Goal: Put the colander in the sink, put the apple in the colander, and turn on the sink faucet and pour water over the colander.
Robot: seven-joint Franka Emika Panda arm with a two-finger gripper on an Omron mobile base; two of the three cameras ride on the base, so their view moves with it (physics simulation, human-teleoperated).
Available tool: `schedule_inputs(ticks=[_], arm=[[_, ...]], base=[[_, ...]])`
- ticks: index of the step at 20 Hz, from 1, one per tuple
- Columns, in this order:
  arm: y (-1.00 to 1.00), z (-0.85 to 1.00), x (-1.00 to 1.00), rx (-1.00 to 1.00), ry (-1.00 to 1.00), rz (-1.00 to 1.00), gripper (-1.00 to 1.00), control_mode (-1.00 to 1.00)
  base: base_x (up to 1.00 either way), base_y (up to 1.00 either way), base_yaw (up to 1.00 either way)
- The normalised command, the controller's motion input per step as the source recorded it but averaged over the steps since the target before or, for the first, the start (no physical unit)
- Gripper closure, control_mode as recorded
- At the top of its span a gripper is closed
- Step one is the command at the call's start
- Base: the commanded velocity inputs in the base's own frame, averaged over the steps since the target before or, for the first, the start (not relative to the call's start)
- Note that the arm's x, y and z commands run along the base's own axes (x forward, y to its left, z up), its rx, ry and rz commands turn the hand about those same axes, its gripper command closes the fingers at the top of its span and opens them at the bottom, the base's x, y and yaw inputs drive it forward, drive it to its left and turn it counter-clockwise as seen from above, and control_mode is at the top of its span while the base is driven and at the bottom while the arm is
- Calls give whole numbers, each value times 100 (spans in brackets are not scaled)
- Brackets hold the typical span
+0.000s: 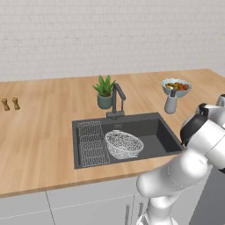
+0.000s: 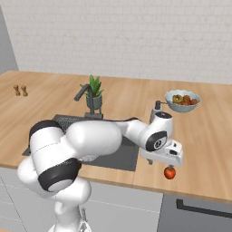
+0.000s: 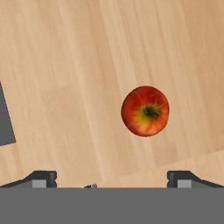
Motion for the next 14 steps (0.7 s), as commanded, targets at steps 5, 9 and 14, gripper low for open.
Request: schedule_inputs(ticks=[5,9,14], arm=[[-16,-12,0,0,0,0,-100,-100],[-18,-10,1,0,0,0,-100,-100],[-13,-6,1,0,0,0,-100,-100]], base=[[0,0,0],[0,0,0],[0,0,0]])
